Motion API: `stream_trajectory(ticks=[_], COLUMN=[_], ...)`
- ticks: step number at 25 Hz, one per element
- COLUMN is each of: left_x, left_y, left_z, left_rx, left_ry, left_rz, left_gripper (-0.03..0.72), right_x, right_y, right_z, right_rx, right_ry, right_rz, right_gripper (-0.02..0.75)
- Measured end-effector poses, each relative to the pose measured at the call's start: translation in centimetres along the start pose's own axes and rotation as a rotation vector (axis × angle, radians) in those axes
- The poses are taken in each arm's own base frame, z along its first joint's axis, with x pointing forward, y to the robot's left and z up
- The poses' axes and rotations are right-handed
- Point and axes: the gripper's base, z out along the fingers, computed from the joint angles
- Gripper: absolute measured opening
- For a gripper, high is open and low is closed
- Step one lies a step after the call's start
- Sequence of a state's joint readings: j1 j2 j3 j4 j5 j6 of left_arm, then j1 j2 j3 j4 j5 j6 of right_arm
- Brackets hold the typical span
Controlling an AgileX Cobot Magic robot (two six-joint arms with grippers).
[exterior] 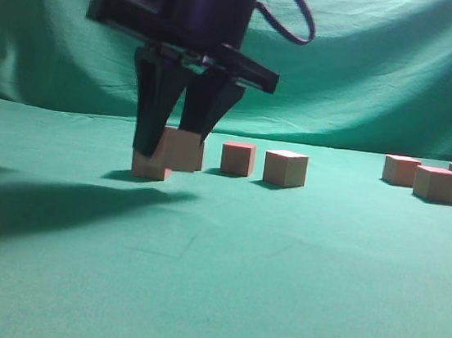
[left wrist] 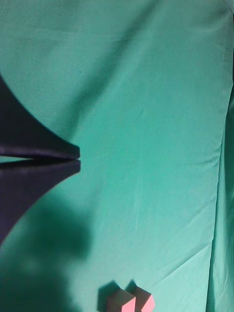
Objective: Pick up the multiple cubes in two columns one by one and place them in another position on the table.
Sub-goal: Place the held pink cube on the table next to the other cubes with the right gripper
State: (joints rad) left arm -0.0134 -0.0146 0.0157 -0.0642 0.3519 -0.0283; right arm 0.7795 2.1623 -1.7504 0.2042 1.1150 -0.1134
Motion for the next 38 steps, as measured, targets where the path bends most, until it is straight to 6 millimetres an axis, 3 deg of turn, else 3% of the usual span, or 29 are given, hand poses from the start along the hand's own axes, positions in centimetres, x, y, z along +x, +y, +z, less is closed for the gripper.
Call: stream_trajectory(ticks=[10,38], left_x=[0.00,0.00], left_y=[0.00,0.00], left_z=[0.00,0.00], left_rx=[0.000,0.000], left_ry=[0.000,0.000], left_rz=[0.000,0.000], left_gripper=[0.000,0.000], right_x=[-0.43,-0.84], right_y=[-0.39,-0.26], right_z=[0.49,1.01], right_rx=[0.132,0.106], right_ry=[-0.037,-0.074], right_rz=[0.000,0.049], right_gripper=[0.256,0.256])
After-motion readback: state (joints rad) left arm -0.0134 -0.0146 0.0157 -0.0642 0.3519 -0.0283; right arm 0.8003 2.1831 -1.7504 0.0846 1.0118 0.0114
